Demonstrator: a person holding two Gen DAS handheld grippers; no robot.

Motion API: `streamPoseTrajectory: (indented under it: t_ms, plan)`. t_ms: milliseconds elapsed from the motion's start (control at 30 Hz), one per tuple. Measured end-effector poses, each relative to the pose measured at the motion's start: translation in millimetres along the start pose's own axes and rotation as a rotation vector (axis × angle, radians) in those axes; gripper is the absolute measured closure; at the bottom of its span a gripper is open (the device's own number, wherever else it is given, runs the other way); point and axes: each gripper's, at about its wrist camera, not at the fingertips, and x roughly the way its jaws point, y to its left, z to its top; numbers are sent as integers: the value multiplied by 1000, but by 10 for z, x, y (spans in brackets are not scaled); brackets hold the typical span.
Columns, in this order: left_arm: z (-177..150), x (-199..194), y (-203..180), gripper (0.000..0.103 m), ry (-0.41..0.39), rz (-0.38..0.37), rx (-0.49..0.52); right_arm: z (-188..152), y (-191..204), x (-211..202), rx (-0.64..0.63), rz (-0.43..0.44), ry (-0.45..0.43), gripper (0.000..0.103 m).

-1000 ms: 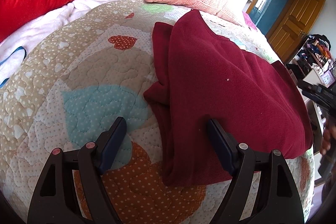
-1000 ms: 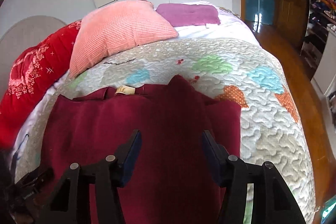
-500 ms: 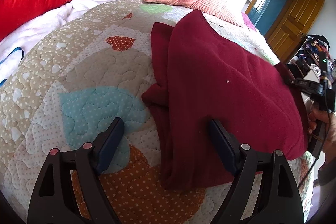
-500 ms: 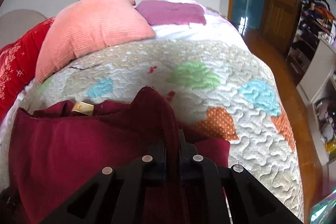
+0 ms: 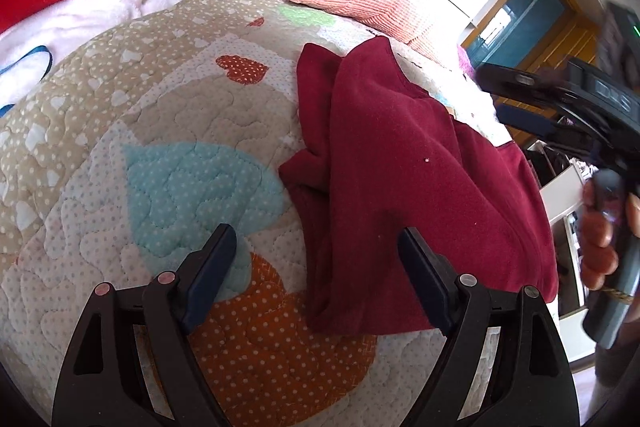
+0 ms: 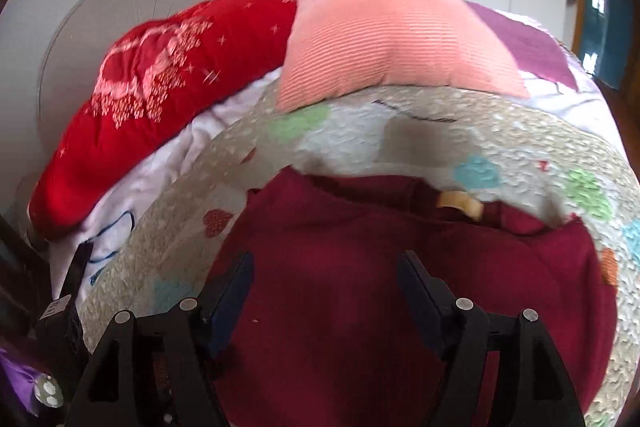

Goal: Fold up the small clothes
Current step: 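Pinch the dark red sweater edge with both grippers and lift it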

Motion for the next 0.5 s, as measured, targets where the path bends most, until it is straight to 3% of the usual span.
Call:
streamPoseTrajectory:
  t_ms: [233,333,500]
  plan:
    - [-18,37,-68,20,-3,32,40,156,400,759,-91,-42,148,31]
    - [-9,38,-52,20,0,23,30,223,494,982,-140,-53,201,23]
    - [4,42,-52,20,-3,23,27,193,675,1237,-256,-157,237,14]
